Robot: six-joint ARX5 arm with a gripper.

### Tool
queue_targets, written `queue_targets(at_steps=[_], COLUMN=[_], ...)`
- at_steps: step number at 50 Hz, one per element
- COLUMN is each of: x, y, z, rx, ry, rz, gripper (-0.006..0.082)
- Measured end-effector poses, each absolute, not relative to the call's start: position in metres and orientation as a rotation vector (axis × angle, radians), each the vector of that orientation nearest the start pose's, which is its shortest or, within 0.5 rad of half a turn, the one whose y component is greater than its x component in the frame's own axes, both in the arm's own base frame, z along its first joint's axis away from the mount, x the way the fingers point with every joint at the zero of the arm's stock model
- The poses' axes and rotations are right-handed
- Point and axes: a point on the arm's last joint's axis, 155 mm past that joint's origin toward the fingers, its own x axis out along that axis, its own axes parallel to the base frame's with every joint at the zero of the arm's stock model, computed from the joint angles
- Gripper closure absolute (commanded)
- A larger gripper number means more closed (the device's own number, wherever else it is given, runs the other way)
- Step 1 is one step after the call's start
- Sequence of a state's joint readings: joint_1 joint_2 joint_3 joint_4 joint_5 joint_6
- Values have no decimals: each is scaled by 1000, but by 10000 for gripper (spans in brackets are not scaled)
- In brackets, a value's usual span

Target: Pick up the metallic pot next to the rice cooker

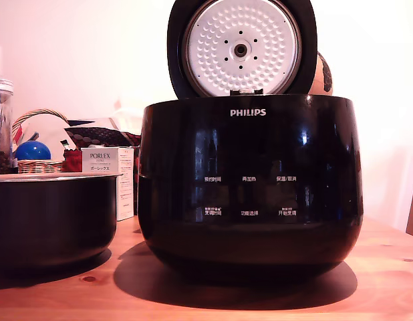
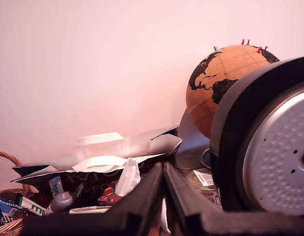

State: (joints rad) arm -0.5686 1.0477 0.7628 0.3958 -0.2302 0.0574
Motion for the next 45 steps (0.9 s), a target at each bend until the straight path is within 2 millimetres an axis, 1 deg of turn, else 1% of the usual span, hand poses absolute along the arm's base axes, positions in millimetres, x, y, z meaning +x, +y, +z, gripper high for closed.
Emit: queue_targets(at_steps=[1, 6, 14, 18, 20, 21, 23, 24, 26, 27, 28, 29, 30, 31, 32, 33, 34, 36, 37, 41, 42, 43, 44, 45], x=[348, 354, 362, 364, 363, 362, 360, 358, 356, 353, 352, 351, 347, 345, 344, 340, 338, 332, 330, 314, 309, 304, 298, 293], y=[-172, -158, -138, -135, -138, -139, -143, -145, -144, -147, -147, -145, -149, -150, -150, -154, -155, -159, -160, -164, -166, -167, -167, -167], z=[348, 348, 348, 346, 341, 337, 326, 321, 311, 303, 299, 297, 294, 293, 295, 295, 298, 308, 314, 335, 337, 339, 338, 336], rx=[15, 52, 62, 76, 85, 137, 154, 238, 267, 330, 344, 348, 351, 391, 393, 392, 426, 423, 472, 465, 504, 502, 501, 554], ry=[-112, -117, -116, -109, -90, -79, -35, -26, 22, 44, 68, 84, 105, 117, 127, 141, 143, 153, 143, 155, 149, 155, 171, 172], rz=[-334, -291, -232, -230, -251, -261, -293, -309, -323, -355, -363, -364, -399, -414, -422, -460, -477, -515, -532, -593, -617, -636, -653, -673], gripper=[791, 791, 791, 791, 791, 791, 791, 791, 791, 791, 791, 791, 791, 791, 791, 791, 791, 791, 791, 791, 791, 791, 791, 791])
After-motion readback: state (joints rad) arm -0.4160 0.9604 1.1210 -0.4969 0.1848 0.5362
